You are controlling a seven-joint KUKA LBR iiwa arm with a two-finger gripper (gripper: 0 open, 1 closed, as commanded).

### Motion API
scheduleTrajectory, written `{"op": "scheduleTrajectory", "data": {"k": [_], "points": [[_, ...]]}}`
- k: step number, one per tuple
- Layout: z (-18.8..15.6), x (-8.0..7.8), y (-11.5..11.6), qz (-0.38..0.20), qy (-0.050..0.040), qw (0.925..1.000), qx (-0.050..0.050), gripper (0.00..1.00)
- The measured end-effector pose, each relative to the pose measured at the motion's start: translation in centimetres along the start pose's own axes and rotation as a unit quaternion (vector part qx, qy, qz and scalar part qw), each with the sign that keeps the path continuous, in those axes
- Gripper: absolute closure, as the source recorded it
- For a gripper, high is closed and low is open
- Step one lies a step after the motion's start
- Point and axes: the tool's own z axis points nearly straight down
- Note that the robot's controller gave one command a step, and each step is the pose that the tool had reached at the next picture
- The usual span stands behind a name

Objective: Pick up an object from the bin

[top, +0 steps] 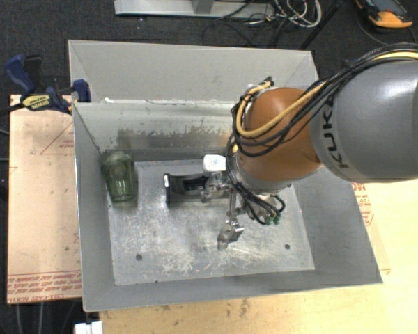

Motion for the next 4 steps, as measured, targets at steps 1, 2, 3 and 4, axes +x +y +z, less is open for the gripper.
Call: {"op": "scheduleTrajectory", "data": {"k": [1,2,3,4], "points": [[2.1,-1.4,-0.2,0.101,0.0132,0.9948,0.0,0.0],[1.6,-6.9,0.8,0.06,0.0061,0.9982,0.0,0.0],[7.1,-7.0,-0.1,0.062,-0.0117,0.998,-0.002,1.0],[7.1,-7.0,-0.1,0.062,-0.0117,0.998,-0.002,1.0]]}}
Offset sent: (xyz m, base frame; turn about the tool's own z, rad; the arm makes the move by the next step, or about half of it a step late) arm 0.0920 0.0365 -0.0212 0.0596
